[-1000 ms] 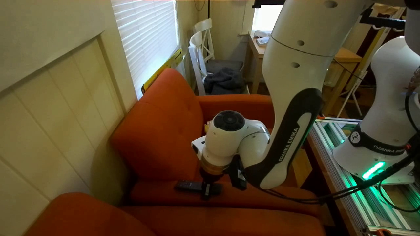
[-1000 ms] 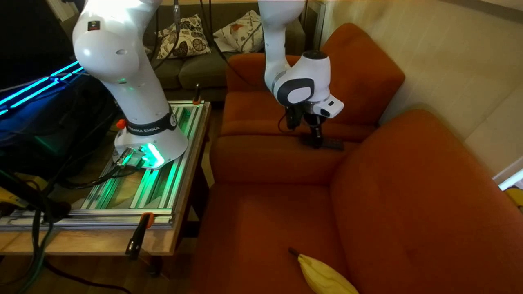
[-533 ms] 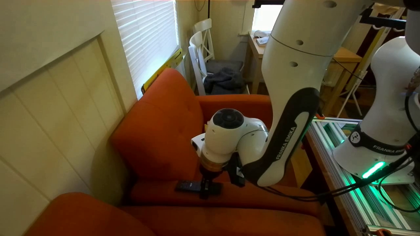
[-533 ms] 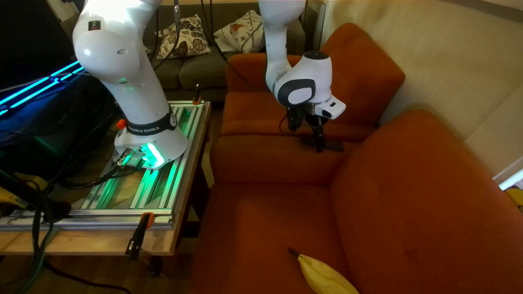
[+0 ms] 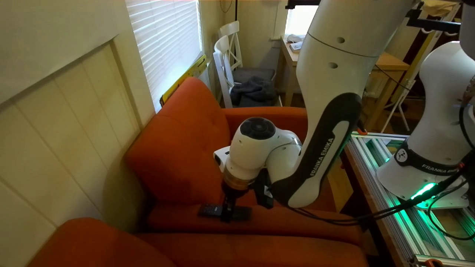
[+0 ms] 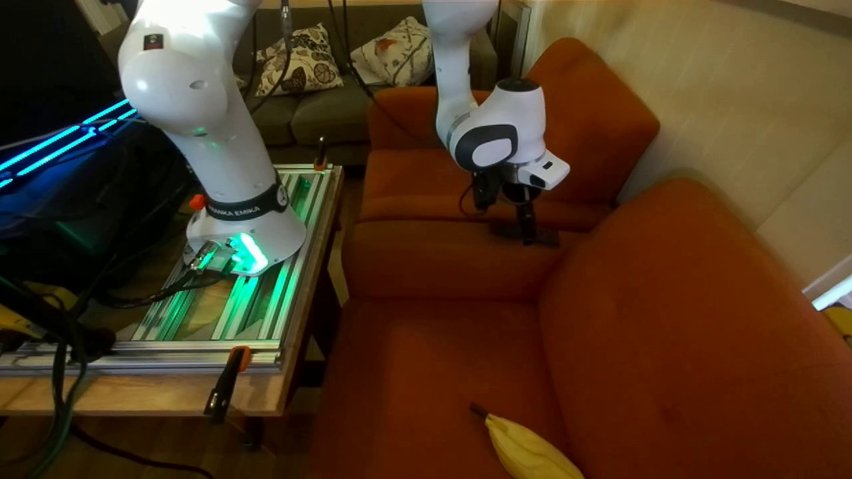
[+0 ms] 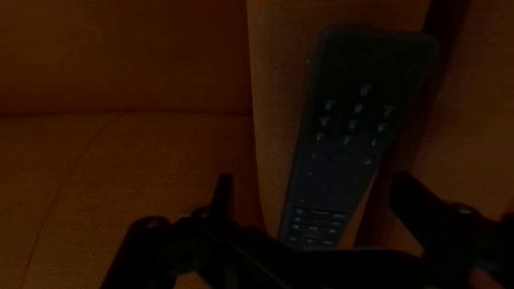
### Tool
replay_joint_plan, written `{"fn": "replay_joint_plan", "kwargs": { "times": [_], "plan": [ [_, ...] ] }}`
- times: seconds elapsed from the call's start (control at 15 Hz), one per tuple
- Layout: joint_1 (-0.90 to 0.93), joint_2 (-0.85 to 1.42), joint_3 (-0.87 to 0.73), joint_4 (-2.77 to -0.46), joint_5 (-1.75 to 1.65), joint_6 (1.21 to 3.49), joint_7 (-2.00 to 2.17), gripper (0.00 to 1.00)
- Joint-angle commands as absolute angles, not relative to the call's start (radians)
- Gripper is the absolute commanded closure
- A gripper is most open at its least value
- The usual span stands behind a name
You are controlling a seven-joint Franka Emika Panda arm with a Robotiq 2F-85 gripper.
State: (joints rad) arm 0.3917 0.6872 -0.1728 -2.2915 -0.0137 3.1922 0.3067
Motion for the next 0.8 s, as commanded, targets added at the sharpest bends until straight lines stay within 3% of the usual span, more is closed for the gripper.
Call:
{"fn": "replay_joint_plan", "kwargs": {
  "times": [0.0,0.73],
  "plan": [
    [0.364,0.648,-0.145,-2.309,0.033,3.223,0.263,0.0],
    [0.404,0.561,-0.209,-2.308,0.059,3.198,0.269,0.0]
  ]
}}
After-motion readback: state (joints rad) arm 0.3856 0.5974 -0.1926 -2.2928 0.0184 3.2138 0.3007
